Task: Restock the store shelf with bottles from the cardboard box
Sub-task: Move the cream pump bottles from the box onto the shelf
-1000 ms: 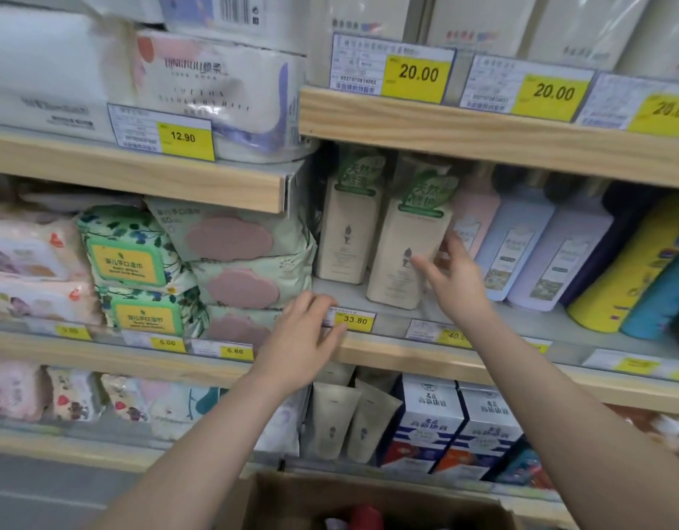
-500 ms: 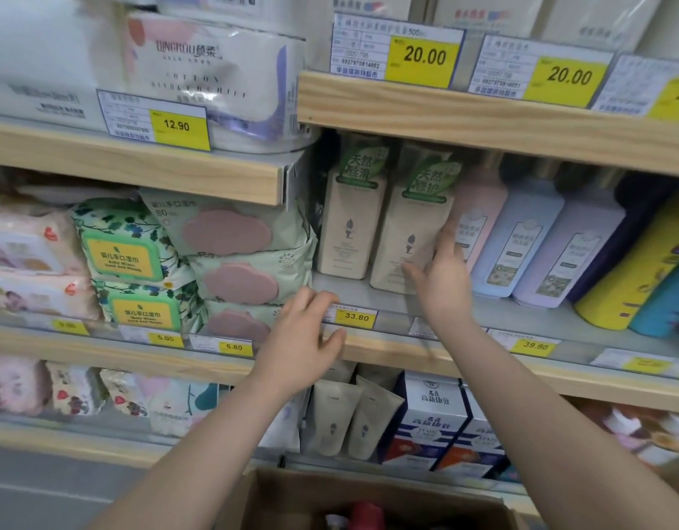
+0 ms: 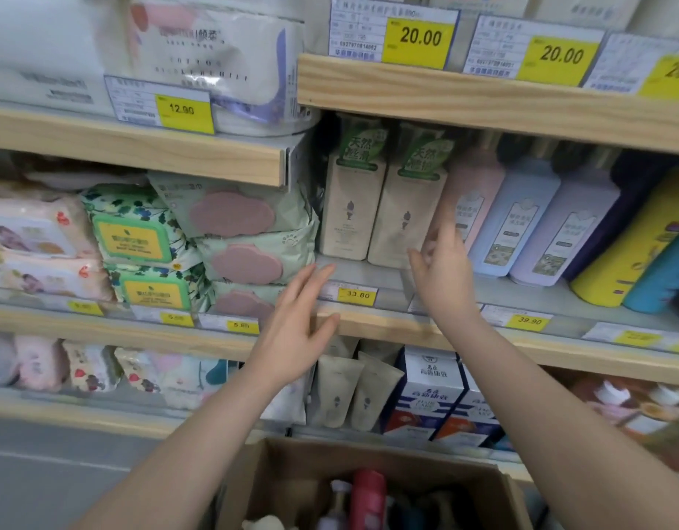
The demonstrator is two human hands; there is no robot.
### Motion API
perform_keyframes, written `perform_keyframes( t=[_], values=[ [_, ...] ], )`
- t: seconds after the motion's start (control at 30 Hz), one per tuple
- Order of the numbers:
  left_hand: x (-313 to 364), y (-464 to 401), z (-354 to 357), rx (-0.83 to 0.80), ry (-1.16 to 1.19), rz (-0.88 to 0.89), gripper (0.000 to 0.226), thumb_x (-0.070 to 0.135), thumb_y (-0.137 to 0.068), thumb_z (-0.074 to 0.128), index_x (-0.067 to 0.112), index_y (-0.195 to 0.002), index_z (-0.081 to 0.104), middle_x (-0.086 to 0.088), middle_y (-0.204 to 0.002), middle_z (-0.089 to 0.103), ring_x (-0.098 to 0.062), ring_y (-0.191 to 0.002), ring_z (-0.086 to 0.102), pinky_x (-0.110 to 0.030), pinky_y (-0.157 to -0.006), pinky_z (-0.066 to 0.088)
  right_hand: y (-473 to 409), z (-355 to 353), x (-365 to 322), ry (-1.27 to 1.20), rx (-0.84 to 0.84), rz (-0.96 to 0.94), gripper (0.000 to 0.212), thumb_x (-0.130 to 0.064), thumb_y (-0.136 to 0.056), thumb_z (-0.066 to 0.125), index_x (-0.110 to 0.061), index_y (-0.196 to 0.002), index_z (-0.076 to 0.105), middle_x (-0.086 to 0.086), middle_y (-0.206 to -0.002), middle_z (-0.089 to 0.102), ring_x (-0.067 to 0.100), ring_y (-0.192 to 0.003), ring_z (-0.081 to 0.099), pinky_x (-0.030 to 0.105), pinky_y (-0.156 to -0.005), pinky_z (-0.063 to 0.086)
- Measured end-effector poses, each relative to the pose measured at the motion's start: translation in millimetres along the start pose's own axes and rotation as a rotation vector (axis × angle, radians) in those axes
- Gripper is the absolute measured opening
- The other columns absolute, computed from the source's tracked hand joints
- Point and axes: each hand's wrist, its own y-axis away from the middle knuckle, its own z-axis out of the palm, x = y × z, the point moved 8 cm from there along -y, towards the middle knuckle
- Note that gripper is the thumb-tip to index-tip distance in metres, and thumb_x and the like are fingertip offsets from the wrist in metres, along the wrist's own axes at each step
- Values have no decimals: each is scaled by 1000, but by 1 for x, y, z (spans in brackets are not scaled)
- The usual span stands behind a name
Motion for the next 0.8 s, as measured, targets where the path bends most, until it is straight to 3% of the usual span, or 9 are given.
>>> perform_keyframes(
  t=[0.03,0.13,0.23,0.33,0.47,0.63,0.73,0.8],
  values=[
    [0,10,-3,15,19,-10,62,28,-92,53,41,-145,22,12,-153,23,-22,-135,36,-46,-106,39,11,-5,-9,6,8,-64,69,-17,-90,56,-20,-146,16,12,-113,53,28,-99,53,39,-75,48],
    [-12,45,-14,64,76,-51,57,29,-94,50,42,-144,24,15,-144,33,-7,-135,32,-46,-104,42,55,-11,-33,7,-16,-220,63,-22,-92,52,-22,-145,20,7,-118,53,22,-102,53,33,-69,45],
    [-42,91,-26,108,-34,-157,48,37,-94,47,38,-140,35,5,-137,47,-17,-127,44,-43,-100,43,103,-5,-47,-24,-111,-270,60,-22,-91,52,-20,-144,24,5,-116,55,20,-100,52,30,-70,45],
    [-79,151,-25,112,-21,-330,41,31,-96,47,29,-137,45,-3,-131,53,-22,-123,49,-46,-99,45,157,11,-47,-76,-233,-253,55,-24,-91,53,-22,-141,30,5,-119,54,20,-103,53,32,-71,48],
    [-123,229,-9,59,-34,-503,34,20,-95,50,21,-129,54,-5,-129,59,-21,-120,54,-29,-102,39,234,50,-42,-82,-440,-245,47,-26,-90,56,-26,-135,41,-2,-116,52,15,-101,56,21,-72,44],
    [-142,297,35,-190,117,-609,41,15,-97,46,20,-137,45,-3,-135,54,-15,-124,51,-31,-109,35,318,112,-29,-113,-792,-206,44,-37,-93,49,-35,-137,40,-7,-129,47,12,-112,52,20,-87,42],
    [-138,303,50,-202,134,-571,41,8,-95,48,16,-135,47,-3,-136,53,-15,-126,49,-23,-109,32,353,142,-27,-149,-972,-252,43,-36,-98,38,-39,-141,32,-8,-141,36,12,-128,37,20,-102,29],
    [-142,302,52,-187,154,-591,41,5,-93,49,15,-133,49,-3,-134,54,-15,-124,49,-26,-109,33,363,153,-22,-95,-1010,-274,43,-38,-99,32,-42,-142,26,-8,-146,31,14,-131,33,24,-104,28]
  ],
)
